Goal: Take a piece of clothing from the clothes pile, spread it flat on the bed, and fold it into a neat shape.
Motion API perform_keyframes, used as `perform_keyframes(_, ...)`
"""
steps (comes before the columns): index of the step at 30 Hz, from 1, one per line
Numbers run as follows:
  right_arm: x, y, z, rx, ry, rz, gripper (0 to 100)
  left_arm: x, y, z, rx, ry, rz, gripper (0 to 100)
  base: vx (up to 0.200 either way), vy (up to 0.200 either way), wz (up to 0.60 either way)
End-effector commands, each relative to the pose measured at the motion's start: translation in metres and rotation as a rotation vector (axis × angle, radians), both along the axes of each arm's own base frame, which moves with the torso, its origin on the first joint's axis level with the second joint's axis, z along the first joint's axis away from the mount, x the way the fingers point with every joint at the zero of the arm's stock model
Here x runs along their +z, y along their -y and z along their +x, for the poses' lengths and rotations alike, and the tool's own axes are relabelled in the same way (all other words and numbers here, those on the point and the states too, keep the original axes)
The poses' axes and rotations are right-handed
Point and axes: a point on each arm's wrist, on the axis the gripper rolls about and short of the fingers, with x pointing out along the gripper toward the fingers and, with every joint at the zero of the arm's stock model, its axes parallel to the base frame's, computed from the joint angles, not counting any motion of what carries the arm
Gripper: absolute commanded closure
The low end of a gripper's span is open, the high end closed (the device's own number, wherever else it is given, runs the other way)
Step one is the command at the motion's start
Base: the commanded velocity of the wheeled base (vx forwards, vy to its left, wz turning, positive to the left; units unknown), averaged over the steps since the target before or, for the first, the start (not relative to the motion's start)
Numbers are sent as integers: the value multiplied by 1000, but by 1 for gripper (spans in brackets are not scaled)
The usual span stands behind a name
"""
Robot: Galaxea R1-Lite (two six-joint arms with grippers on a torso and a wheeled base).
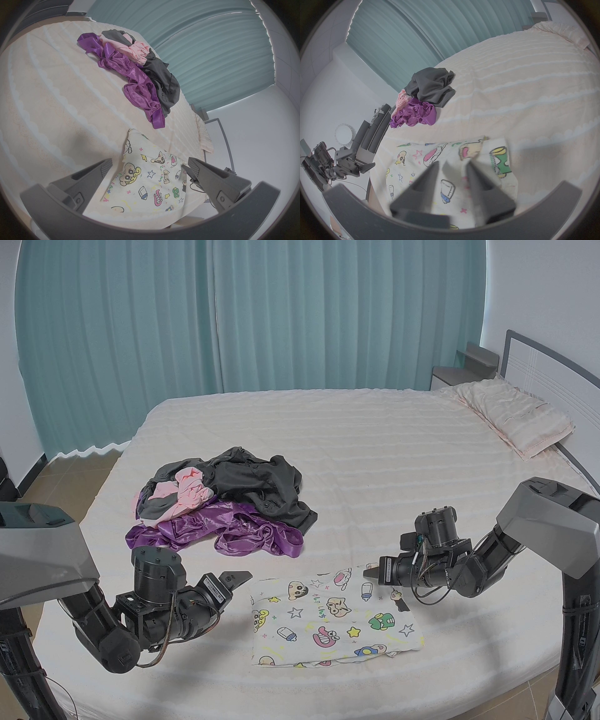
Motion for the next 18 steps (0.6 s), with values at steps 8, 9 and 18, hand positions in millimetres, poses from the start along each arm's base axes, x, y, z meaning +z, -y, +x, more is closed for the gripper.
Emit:
perform_keyframes(8, 3, 11, 10, -86, -17, 47, 100, -1, -1, 0, 3, -2, 2, 0, 0, 0, 0)
perform_keyframes(9, 4, 12, 11, -97, -22, 56, 100, -1, -1, 0, 3, -1, 1, 0, 0, 0, 0)
perform_keyframes(18, 1, 20, 11, -130, -47, 63, 100, -2, 0, 0, 2, -7, 6, 0, 0, 0, 0)
